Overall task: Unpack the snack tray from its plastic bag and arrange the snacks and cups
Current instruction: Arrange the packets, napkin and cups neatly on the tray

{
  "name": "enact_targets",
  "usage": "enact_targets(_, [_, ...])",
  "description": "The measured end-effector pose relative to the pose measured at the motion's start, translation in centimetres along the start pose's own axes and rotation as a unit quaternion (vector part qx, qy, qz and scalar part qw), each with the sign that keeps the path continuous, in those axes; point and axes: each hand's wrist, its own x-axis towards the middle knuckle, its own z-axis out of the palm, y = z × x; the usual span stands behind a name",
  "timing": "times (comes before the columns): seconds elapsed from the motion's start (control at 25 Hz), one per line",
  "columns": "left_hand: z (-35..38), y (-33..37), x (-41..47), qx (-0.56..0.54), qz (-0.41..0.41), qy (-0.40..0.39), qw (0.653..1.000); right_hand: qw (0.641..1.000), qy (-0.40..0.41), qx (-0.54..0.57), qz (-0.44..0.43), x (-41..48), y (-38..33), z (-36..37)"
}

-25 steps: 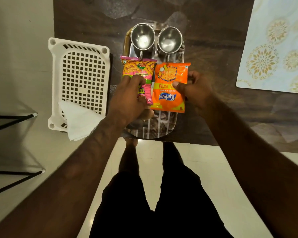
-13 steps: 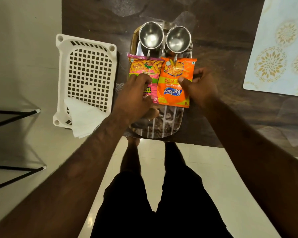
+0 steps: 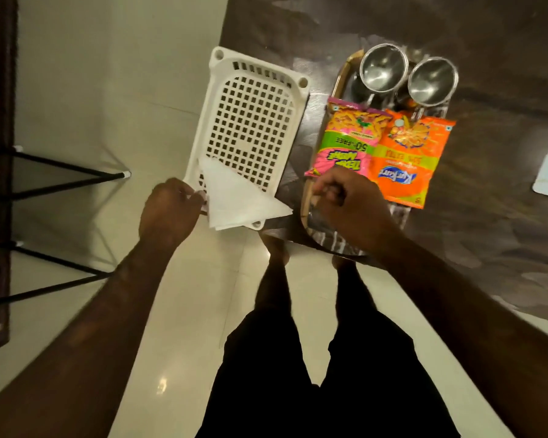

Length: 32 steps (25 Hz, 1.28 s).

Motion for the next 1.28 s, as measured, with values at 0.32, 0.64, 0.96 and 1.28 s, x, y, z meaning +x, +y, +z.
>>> enact_targets(0.32, [2.4,-0.7,-0.6,-0.008,0.035,-0.061,0.998,0.985,-0.114,-0.124,-0.028,5.4,-5.1,9.6])
enact_targets(0.64, [2.7,-2.0,-0.3,-0.133,0.064,-0.069,0.987,0.977,-0.148,-0.146,0.043,7.8,-6.1,11.4])
enact_targets(0.96, [1.2,0.6,-3.8,-0.345,0.011,-0.174,0.922,0.974,-0.191,0.065,0.106,2.9,-4.6,5.5])
enact_targets(1.28, [6.6,5.1,-9.9,-0.335,0.047,-0.301,0.891,0.952,-0.228,0.138,0.147,-3.1,1.9,-1.1])
